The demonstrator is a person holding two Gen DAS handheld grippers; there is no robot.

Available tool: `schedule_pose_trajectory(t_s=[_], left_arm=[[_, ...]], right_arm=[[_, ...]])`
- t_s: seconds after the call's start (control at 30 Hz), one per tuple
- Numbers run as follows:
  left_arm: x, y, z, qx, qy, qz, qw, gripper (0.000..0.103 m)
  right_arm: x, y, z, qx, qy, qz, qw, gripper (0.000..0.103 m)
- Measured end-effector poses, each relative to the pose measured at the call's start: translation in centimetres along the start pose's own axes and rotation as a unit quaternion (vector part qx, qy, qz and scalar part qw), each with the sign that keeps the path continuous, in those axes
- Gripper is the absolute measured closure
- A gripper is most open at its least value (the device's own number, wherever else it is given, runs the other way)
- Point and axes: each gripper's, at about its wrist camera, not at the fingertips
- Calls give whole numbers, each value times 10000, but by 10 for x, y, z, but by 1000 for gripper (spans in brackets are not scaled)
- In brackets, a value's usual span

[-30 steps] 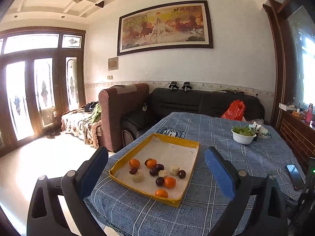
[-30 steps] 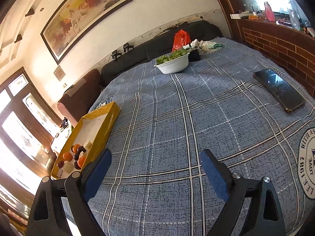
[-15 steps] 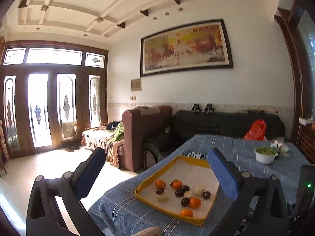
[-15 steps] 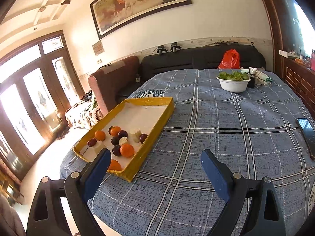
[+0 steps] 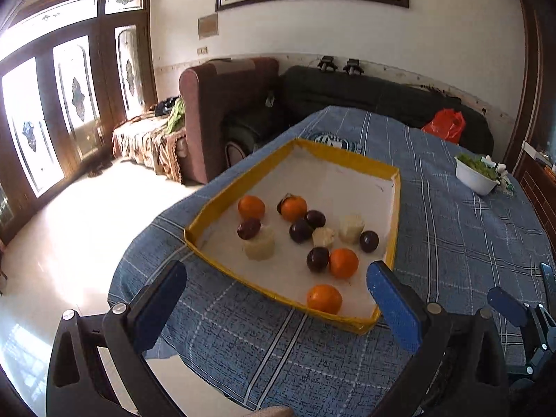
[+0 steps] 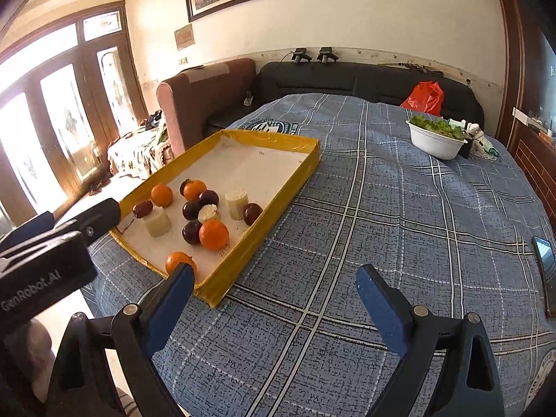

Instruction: Organize fruits

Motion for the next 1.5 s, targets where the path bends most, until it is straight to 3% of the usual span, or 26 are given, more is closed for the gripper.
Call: schedule_pose_trajectory(t_s=[0.3, 0.7, 1.5], left_arm=[[20, -6, 24, 485, -62, -364, 9981, 0], [21, -7, 16, 462, -110, -374, 9982, 0], [20, -7, 8, 395, 43, -384, 9985, 0]], right_arm=[[11, -7, 27, 432, -108, -71, 9990, 6], [34, -2, 20, 314, -130, -512, 9981, 6], [33, -10, 12, 263, -26, -478, 9985, 6]])
Point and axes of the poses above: each gripper's, at about its wrist camera, not at the fingertips, and z roughly the way its jaws point, x to its left, y to its top, and after that the axes turned 8 degrees about -y, right-handed
